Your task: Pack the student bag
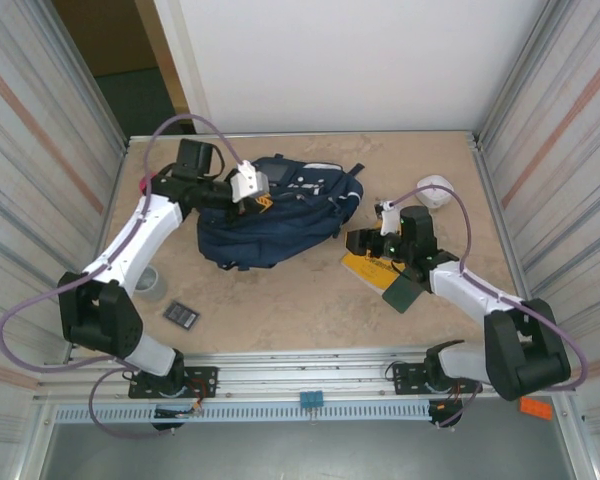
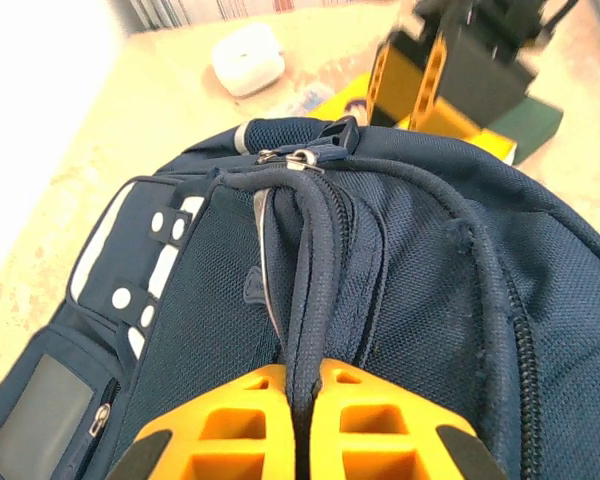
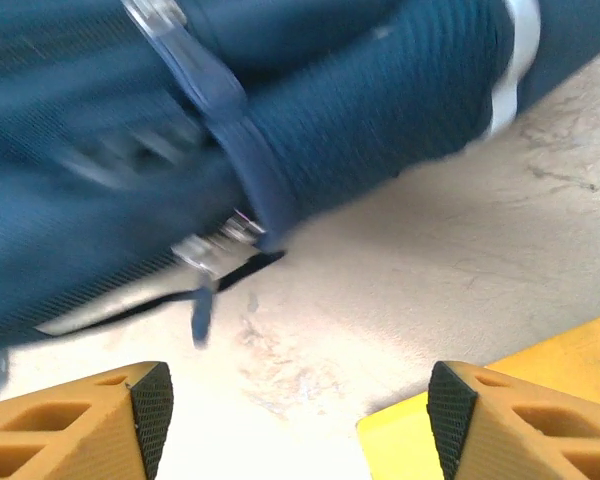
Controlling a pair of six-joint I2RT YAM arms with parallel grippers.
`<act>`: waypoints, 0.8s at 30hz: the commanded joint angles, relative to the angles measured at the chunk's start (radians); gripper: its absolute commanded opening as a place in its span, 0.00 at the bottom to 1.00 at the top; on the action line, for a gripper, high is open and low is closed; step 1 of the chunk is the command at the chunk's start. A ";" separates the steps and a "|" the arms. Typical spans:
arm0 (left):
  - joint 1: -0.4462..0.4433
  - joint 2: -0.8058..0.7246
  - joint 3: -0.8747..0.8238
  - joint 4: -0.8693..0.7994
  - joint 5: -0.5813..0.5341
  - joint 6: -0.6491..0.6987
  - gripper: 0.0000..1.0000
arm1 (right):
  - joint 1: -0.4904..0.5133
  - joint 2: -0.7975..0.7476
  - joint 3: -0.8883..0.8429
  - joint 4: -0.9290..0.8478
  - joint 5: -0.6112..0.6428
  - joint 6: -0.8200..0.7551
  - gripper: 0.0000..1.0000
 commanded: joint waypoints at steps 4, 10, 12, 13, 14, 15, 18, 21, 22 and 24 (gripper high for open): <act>0.067 -0.059 0.057 0.035 0.265 -0.089 0.00 | 0.019 0.084 0.001 0.153 -0.155 -0.199 0.61; 0.074 -0.062 0.057 0.020 0.272 -0.073 0.00 | 0.044 0.146 0.024 0.213 -0.190 -0.223 0.59; 0.073 -0.062 0.055 0.013 0.278 -0.072 0.00 | 0.041 0.157 0.028 0.237 -0.188 -0.226 0.59; 0.074 -0.061 0.055 0.009 0.278 -0.068 0.00 | 0.039 0.160 0.032 0.239 -0.190 -0.232 0.59; 0.073 -0.063 0.054 0.003 0.278 -0.063 0.00 | 0.037 0.163 0.038 0.238 -0.193 -0.239 0.59; 0.074 -0.064 0.055 -0.001 0.279 -0.060 0.00 | 0.035 0.164 0.042 0.238 -0.197 -0.246 0.59; 0.075 -0.066 0.046 -0.011 0.276 -0.046 0.00 | 0.032 0.176 0.055 0.267 -0.230 -0.275 0.53; 0.084 -0.067 0.032 -0.001 0.283 -0.049 0.00 | 0.032 0.178 0.058 0.297 -0.253 -0.277 0.44; 0.087 -0.067 0.029 -0.001 0.286 -0.052 0.00 | 0.032 0.177 0.058 0.300 -0.252 -0.276 0.39; 0.089 -0.069 0.023 0.009 0.285 -0.059 0.00 | 0.032 0.169 0.048 0.305 -0.248 -0.271 0.31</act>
